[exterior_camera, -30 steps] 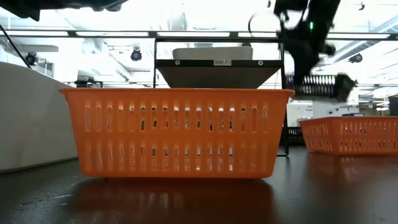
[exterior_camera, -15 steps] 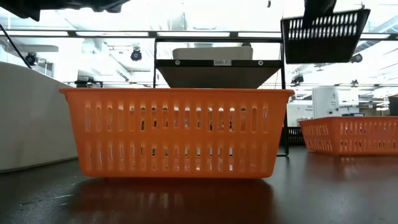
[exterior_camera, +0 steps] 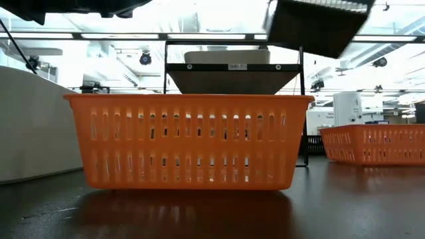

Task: Stack baskets on shelf by color
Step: Put the bottom right black bin on the shelf

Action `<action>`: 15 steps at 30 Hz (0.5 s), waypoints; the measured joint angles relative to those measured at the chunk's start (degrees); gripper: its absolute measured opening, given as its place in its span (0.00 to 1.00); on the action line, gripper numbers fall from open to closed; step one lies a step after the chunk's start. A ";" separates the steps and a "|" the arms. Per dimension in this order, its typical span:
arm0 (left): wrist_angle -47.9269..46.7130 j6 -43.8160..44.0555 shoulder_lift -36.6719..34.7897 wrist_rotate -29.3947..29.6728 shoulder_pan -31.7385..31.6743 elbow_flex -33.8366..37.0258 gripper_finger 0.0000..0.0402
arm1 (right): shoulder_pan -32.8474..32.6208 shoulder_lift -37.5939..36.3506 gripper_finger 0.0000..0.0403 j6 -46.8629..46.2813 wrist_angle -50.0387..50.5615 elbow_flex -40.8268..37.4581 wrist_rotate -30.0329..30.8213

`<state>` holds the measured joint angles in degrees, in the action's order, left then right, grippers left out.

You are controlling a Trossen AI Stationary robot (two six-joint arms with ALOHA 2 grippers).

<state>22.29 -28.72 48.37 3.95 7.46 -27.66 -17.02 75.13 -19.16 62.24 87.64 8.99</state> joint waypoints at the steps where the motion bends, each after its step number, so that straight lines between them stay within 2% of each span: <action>1: 0.02 0.03 -0.01 0.00 0.00 0.00 0.00 | 0.03 0.65 0.02 0.84 -1.47 0.00 0.06; 5: -0.02 0.05 -0.10 0.00 0.00 0.00 0.00 | 0.16 2.96 0.02 4.17 -4.79 0.00 1.44; 10: -0.22 0.76 0.10 0.00 0.00 0.00 0.00 | 0.16 4.31 0.02 4.94 -4.75 0.00 4.41; 15: -0.20 1.45 0.23 0.00 0.02 0.00 0.00 | 0.50 5.31 0.02 5.30 -7.77 0.00 4.86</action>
<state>22.08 -27.27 48.60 3.95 7.49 -27.66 -16.52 80.44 -13.87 54.47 87.64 13.86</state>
